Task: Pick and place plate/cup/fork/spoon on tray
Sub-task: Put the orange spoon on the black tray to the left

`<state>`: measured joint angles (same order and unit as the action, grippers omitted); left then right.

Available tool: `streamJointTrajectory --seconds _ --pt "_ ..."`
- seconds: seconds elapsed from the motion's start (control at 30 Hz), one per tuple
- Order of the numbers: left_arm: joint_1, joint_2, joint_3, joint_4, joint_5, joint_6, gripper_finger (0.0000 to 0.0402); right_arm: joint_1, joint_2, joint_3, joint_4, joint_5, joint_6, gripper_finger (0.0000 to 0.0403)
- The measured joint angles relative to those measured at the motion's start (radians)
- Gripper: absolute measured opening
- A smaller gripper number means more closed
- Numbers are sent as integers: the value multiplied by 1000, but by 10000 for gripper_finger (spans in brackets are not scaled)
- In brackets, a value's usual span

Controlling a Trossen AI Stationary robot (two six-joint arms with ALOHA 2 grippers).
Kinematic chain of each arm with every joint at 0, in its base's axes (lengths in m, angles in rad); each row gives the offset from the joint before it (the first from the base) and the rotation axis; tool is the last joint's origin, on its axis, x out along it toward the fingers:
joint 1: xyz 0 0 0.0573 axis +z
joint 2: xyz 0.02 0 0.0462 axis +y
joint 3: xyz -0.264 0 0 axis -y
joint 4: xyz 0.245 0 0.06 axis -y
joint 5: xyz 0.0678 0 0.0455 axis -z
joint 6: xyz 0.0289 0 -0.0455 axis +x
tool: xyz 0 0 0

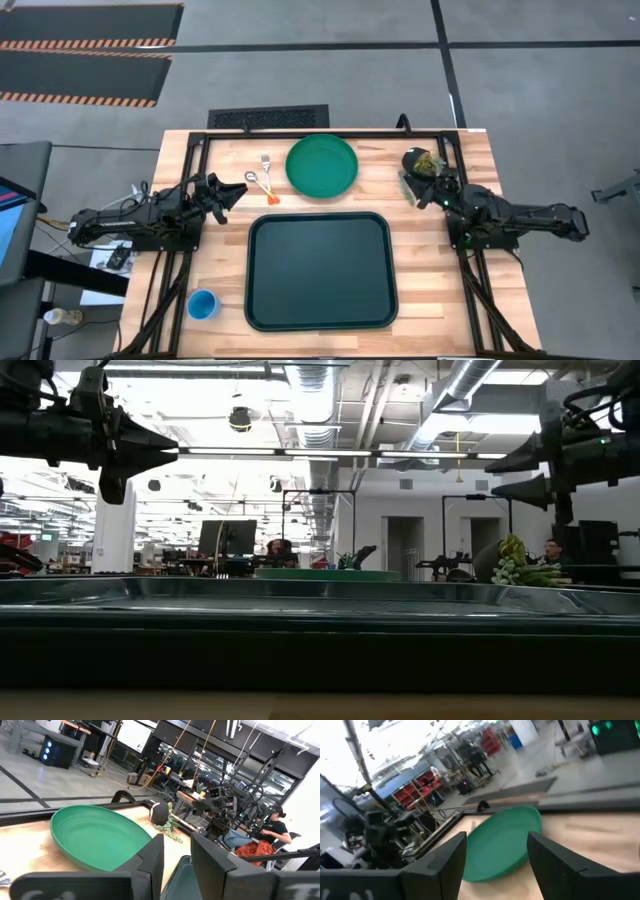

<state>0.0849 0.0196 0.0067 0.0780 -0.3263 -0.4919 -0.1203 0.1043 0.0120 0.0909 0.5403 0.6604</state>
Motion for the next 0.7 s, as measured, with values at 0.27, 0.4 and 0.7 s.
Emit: streamJointTrajectory --seconds 0.27,0.4,0.7 --pt "0 0 10 41 -64 8 100 17 2 53 351 -169 1 233" --pt "0 -1 78 10 36 30 150 67 98 163 344 -146 -147 233" --pt "0 176 317 -290 111 -12 247 72 512 519 132 64 -404 233"
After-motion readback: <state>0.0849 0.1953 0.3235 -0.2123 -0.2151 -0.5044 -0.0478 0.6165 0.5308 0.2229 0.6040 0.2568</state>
